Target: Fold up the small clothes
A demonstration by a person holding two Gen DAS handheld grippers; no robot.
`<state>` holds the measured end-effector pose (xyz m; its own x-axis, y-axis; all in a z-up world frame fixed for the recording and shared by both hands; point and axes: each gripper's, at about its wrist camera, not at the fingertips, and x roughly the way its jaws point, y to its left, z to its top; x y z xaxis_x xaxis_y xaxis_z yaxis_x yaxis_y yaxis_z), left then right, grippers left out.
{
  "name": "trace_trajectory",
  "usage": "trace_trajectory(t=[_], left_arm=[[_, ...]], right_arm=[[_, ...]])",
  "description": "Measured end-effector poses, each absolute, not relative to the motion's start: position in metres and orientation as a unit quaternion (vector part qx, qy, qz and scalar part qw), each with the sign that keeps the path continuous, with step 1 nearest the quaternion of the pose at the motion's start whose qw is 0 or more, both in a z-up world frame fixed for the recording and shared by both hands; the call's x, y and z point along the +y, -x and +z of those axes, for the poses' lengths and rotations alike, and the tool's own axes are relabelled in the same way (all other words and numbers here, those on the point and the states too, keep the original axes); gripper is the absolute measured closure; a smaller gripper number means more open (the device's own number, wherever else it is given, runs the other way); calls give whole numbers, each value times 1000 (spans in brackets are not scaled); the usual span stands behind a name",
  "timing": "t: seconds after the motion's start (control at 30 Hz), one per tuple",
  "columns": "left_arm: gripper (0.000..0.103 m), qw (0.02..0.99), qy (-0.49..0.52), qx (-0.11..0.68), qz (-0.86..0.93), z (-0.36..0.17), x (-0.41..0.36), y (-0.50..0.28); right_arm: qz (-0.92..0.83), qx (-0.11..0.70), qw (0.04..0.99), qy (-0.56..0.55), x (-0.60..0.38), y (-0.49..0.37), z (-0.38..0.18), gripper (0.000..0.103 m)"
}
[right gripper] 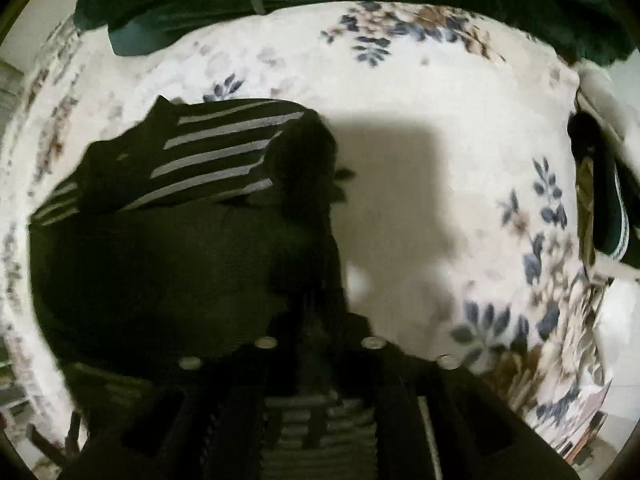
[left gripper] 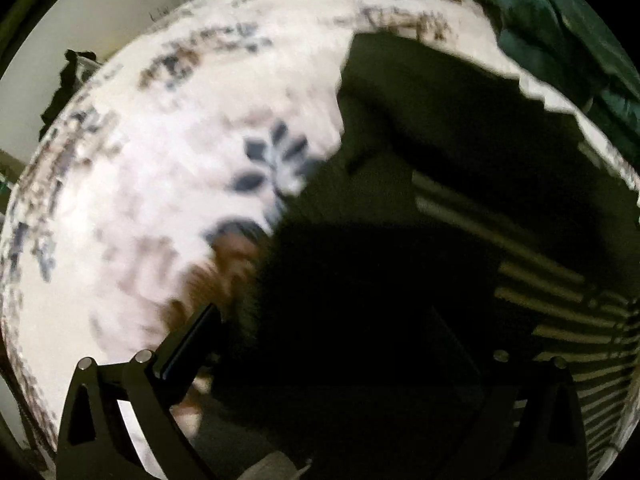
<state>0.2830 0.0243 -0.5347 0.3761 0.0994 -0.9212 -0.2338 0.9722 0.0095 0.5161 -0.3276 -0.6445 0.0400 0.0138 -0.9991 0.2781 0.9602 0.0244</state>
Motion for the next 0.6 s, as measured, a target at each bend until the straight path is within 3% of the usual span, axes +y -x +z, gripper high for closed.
trace_trajectory(t=[0.1,0.23,0.4,0.6], left_arm=[[0,838,57,531,109,-503,21,-274],[0,843,33,524,114,-474,-2,-254],[0,827,17,549,124,-468,-54,-211],[0,789,31,583,191,-490,-104,-169]], right_arm=[[-56,680,719,-131,-345,-498,-619,48],[-9,686,704,-185,-384,-464,-598,36],[26,685,678,-265,-446,-459,-609,34],[87,664,673,-315,-478,-536,-651,34]])
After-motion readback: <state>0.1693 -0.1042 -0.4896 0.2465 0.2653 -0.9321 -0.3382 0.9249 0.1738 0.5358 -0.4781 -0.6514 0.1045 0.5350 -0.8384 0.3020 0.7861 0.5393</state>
